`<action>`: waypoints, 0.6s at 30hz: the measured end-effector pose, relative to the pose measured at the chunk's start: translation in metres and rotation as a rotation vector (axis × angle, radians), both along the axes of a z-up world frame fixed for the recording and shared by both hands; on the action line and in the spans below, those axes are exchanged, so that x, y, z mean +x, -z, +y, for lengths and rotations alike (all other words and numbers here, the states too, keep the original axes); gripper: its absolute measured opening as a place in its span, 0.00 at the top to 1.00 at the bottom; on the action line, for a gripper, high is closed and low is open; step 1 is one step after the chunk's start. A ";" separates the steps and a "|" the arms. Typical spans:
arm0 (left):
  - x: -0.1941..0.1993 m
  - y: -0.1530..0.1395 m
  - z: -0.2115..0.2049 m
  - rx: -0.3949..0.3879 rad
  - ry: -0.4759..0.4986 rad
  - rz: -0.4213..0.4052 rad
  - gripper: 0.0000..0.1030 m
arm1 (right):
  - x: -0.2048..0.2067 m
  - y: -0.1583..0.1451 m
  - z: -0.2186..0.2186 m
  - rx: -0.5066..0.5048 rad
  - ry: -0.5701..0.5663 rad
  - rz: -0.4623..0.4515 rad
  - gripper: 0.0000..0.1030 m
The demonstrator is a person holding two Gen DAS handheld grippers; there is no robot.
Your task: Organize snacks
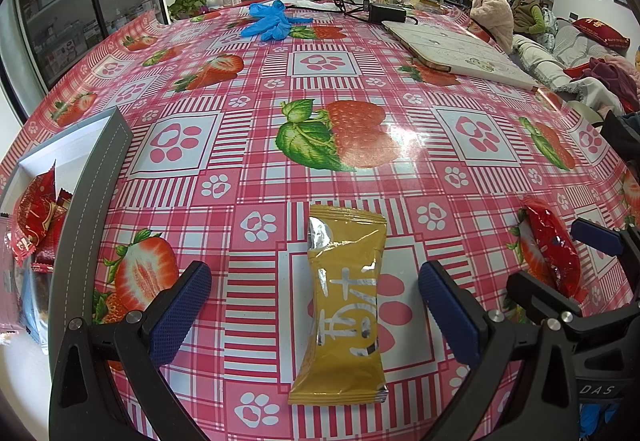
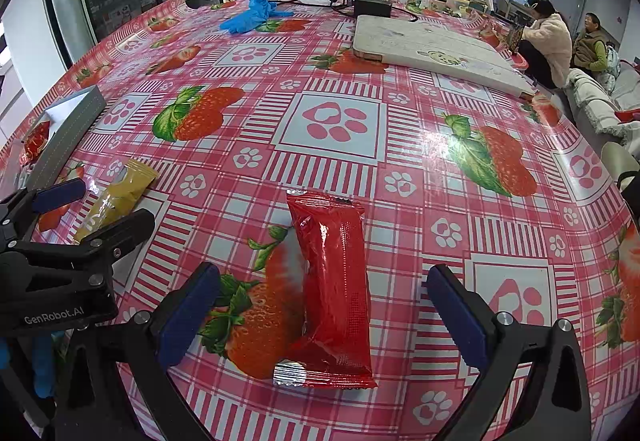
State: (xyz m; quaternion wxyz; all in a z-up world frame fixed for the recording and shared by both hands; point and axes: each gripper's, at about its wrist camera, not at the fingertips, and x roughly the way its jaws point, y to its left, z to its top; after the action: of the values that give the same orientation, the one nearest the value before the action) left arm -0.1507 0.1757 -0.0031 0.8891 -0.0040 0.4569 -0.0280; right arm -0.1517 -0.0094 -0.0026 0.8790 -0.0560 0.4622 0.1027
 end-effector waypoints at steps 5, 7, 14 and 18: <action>0.000 0.000 0.000 0.000 0.000 0.000 0.00 | 0.000 0.000 0.000 0.000 0.001 -0.001 0.00; 0.000 0.000 0.000 0.000 0.000 0.000 0.00 | 0.000 0.000 0.000 0.000 0.000 -0.001 0.00; 0.000 0.000 0.000 0.001 0.000 0.000 0.00 | 0.000 -0.001 -0.001 -0.001 0.001 -0.001 0.00; 0.000 0.000 0.000 0.001 0.000 0.000 0.00 | 0.000 -0.002 0.000 -0.001 0.002 0.001 0.00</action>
State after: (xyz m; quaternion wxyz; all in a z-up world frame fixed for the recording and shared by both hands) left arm -0.1506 0.1758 -0.0032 0.8890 -0.0038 0.4571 -0.0277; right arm -0.1513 -0.0098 -0.0008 0.8788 -0.0562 0.4627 0.1017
